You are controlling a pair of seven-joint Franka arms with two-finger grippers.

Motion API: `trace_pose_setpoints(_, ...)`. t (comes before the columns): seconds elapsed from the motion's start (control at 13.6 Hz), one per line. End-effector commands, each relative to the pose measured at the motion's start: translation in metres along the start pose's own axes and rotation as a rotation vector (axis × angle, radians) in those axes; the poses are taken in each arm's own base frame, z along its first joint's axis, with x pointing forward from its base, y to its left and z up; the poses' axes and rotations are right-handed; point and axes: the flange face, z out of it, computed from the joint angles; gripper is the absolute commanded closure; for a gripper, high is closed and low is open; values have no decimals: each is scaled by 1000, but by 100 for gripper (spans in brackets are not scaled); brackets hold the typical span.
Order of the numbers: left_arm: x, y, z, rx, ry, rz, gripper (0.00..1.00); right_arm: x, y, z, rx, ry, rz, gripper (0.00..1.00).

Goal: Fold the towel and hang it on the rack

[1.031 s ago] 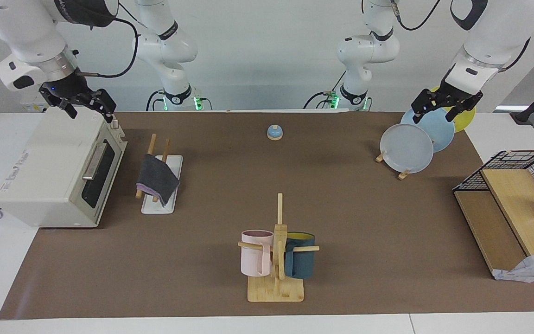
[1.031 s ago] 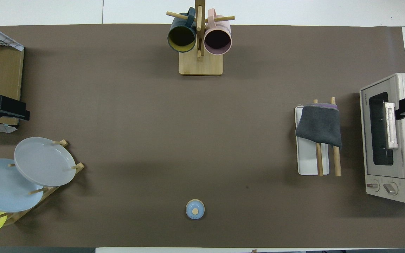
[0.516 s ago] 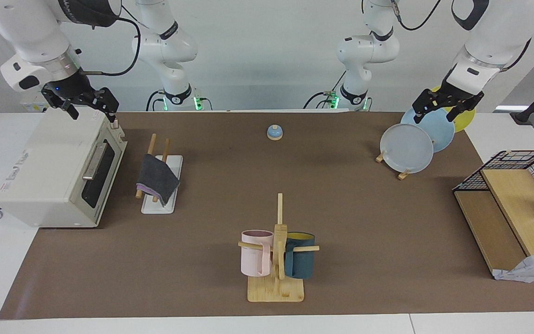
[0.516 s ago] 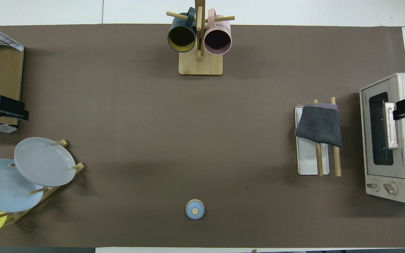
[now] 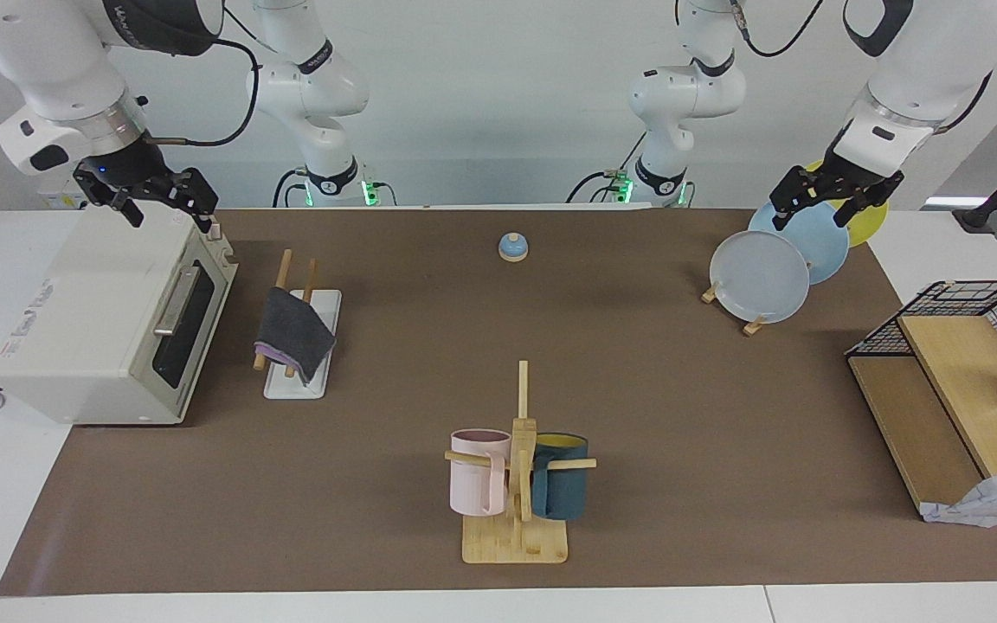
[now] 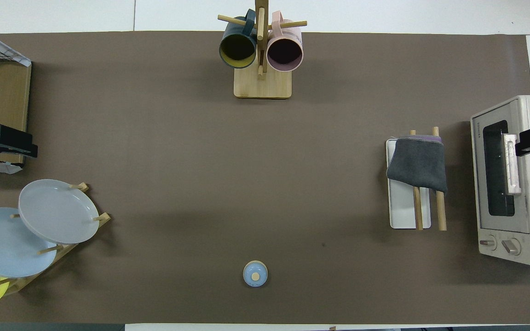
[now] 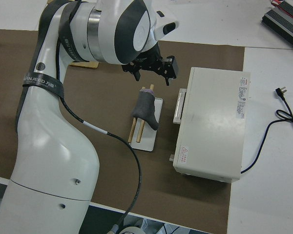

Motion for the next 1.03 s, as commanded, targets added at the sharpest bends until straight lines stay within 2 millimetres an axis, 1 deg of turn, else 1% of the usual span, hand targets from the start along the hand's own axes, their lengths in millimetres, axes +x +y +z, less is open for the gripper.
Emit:
trace_pose_setpoints(0.0, -3, -2, -2, 14, 12, 0, 0, -1, -2, 2, 8, 10, -32, 0)
trace_pose_setpoints(0.29, -3, -3, -2, 14, 9, -1, 0, 0, -4, 0, 25, 25, -28, 0)
trace_pose_setpoints(0.52, -3, -2, -2, 14, 12, 0, 0, -1, -3, 0, 73, 21, -23, 0)
trace_pose_setpoints(0.96, -3, -2, -2, 14, 11, 0, 0, -1, -1, 3, 60, 22, -18, 0)
